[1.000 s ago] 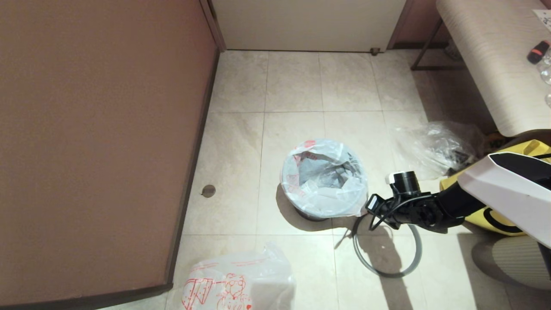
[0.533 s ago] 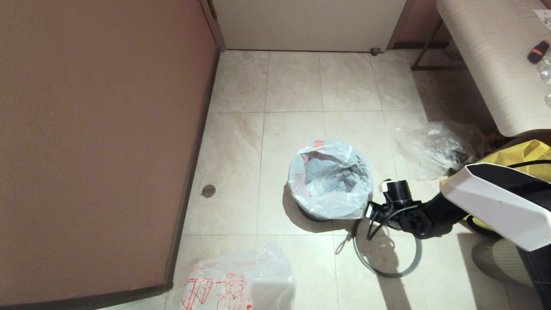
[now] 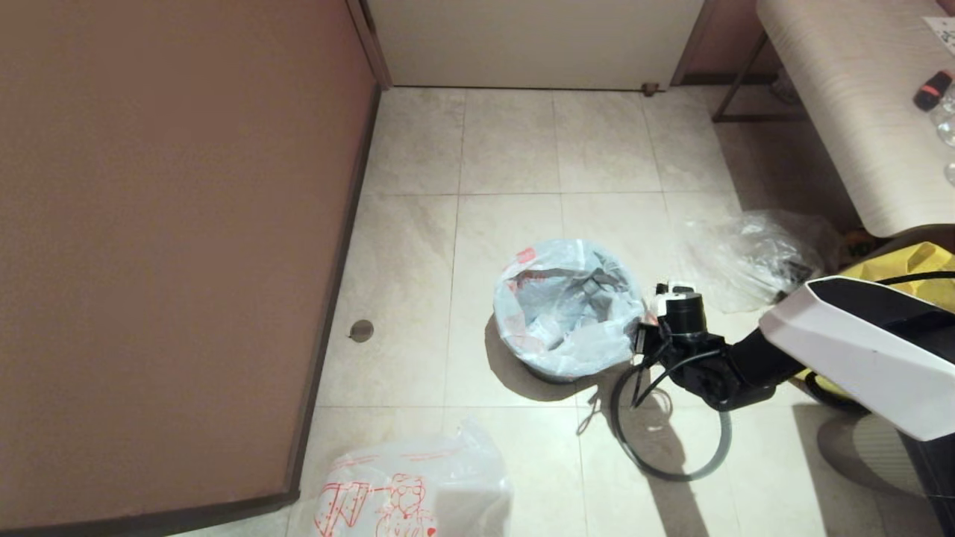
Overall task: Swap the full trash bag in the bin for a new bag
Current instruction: Place the trash bag on the floor
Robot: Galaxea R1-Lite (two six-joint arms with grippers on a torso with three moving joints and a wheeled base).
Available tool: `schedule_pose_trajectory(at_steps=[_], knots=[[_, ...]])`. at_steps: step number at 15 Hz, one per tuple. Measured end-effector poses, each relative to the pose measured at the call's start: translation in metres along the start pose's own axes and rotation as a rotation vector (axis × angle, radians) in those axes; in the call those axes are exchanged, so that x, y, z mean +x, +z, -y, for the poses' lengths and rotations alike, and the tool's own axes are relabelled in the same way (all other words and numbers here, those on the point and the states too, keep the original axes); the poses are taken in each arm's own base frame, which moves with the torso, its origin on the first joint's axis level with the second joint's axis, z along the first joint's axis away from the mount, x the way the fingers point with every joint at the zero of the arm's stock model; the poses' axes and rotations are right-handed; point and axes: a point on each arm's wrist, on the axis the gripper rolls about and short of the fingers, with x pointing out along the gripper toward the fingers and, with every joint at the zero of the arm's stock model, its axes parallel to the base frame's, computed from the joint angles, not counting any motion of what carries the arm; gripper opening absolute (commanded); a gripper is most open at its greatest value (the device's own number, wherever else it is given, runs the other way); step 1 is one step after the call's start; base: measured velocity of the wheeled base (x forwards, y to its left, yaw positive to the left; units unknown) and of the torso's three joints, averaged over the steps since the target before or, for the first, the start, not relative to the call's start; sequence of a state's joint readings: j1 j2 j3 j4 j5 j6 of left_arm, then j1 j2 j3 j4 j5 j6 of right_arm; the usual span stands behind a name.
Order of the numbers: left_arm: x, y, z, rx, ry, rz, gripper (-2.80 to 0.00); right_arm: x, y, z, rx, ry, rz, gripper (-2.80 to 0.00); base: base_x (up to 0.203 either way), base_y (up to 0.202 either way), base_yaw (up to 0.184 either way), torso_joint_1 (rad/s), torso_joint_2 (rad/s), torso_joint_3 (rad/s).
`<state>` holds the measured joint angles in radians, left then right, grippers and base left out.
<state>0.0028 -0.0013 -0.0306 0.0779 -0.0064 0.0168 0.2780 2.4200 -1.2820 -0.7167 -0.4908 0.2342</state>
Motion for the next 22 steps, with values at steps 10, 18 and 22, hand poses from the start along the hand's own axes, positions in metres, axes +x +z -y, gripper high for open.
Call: schedule_pose_trajectory(at_steps=[10,18,22], knots=[[0.0,0.0,0.0,0.0,0.0,0.0,-2.8,-0.102,0.066,-0.019,-0.045,0.002,0.185,-2.8,0.0,0.0,0.0,0.0,0.0,0.0],[0.0,0.0,0.0,0.0,0.0,0.0,-2.8,-0.138,0.098,-0.022,0.006,0.069,0.252,-2.8,0.0,0.0,0.0,0.0,0.0,0.0],[0.0,0.0,0.0,0.0,0.0,0.0,-2.8,-0.129,0.089,-0.002,-0.025,0.008,0.145,-2.8,0.0,0.0,0.0,0.0,0.0,0.0]])
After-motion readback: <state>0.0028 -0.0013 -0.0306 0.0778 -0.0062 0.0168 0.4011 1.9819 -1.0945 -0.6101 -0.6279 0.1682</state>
